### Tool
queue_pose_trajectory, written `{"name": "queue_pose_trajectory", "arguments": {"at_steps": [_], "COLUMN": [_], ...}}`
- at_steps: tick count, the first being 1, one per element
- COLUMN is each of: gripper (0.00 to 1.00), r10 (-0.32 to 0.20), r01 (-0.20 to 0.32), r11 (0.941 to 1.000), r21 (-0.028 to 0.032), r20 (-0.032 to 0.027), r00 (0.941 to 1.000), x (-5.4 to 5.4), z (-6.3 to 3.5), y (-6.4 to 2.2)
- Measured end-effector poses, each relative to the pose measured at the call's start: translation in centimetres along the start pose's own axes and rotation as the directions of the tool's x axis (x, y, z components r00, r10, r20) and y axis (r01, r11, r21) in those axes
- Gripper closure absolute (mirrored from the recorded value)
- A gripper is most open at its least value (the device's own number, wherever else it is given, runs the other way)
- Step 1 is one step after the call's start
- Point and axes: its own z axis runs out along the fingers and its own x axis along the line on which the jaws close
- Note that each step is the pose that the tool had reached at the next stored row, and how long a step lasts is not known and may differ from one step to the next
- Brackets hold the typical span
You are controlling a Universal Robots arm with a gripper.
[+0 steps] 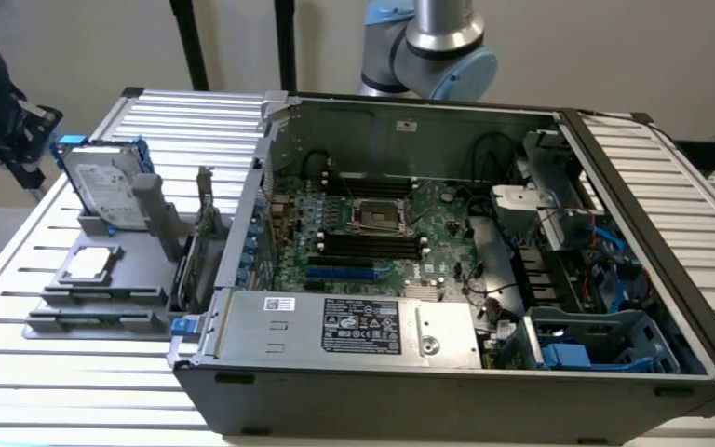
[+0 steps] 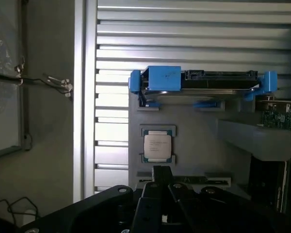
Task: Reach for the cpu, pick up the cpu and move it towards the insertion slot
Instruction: 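Pick up the cpu and move it towards the insertion slot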
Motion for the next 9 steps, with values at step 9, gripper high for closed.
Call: {"name": "queue_pose_trajectory", "arguments": {"at_steps": [9], "gripper": [0.83], "r10": [-0.001], "r01": [0.001], "r11": [1.0000], "r21": [0.0037], "r20": [-0.0006], "r00": [1.0000], "x": [0.02], "z": [0.04], "y": [0.00]}}
